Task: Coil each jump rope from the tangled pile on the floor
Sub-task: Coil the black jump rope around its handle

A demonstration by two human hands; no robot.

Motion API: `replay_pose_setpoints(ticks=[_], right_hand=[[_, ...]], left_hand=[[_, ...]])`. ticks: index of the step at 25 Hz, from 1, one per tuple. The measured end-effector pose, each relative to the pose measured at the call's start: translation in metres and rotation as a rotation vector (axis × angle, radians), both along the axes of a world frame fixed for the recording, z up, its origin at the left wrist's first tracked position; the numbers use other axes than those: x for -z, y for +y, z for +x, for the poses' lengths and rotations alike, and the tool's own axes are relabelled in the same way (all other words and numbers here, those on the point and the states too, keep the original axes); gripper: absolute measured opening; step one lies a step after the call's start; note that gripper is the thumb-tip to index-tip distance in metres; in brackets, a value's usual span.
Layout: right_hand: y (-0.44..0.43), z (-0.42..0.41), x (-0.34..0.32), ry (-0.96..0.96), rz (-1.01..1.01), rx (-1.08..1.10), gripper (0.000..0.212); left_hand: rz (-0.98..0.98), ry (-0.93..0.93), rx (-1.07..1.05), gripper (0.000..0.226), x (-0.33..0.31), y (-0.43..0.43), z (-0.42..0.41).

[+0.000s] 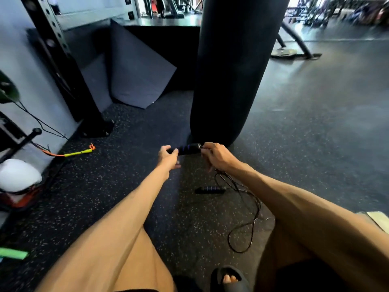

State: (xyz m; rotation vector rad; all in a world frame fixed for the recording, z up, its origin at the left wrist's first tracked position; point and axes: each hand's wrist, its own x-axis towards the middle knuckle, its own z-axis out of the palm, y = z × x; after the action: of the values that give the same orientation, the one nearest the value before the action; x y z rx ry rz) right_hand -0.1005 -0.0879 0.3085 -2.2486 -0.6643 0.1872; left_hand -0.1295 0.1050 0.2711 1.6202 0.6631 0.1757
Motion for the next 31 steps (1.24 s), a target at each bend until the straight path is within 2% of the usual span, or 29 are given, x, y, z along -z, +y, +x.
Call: replay_pose_setpoints(ticks=[2, 3, 4, 6, 8, 10, 14, 17, 19, 23, 28, 31], right_hand=[[0.005, 0.0, -0.014, -0.11, -0.016, -0.033, 0.022], [0.007, -0.001, -0.018, -0.161, -0.022, -0.053, 0.023], [0.008, -0.001, -0.02, -0.19, -0.02, -0.068, 0.023], [0.007, -0.002, -0.021, -0.19, -0.006, -0.08, 0.023], [0.003, -0.004, -0.022, -0.122, 0.02, -0.062, 0.022], [-0.004, -0.004, -0.022, -0.01, 0.0, -0.046, 0.017], [-0.028, 0.006, -0.016, 0.117, -0.35, -0.053, 0.017], [-0.036, 0.01, -0.016, 0.173, -0.408, -0.048, 0.02], [-0.031, 0.008, -0.022, 0.132, -0.301, -0.05, 0.02], [-0.019, 0.003, -0.037, -0.066, -0.104, -0.095, 0.021], [-0.01, -0.005, -0.034, -0.148, -0.105, -0.141, 0.02], [-0.016, 0.0, -0.032, -0.116, -0.242, -0.085, 0.023]], left_hand=[[0.362, 0.032, 0.136, 0.048, 0.003, 0.0, -0.006], [0.542, -0.013, 0.222, 0.052, 0.005, -0.002, -0.008], [0.667, -0.087, 0.297, 0.053, 0.002, -0.007, -0.011], [0.788, -0.247, 0.363, 0.045, -0.003, -0.016, -0.015], [0.757, -0.311, 0.375, 0.034, -0.012, -0.022, -0.019], [0.707, -0.299, 0.384, 0.028, -0.017, -0.022, -0.021], [0.742, -0.203, 0.31, 0.026, -0.031, -0.011, -0.024], [0.744, -0.074, 0.174, 0.032, -0.038, -0.01, -0.03], [0.696, -0.016, 0.142, 0.032, -0.038, -0.008, -0.03], [0.595, -0.107, 0.344, 0.02, -0.036, -0.002, -0.026], [0.568, -0.234, 0.587, 0.018, -0.038, -0.012, -0.029], [0.492, -0.264, 0.548, 0.032, -0.04, -0.013, -0.032]])
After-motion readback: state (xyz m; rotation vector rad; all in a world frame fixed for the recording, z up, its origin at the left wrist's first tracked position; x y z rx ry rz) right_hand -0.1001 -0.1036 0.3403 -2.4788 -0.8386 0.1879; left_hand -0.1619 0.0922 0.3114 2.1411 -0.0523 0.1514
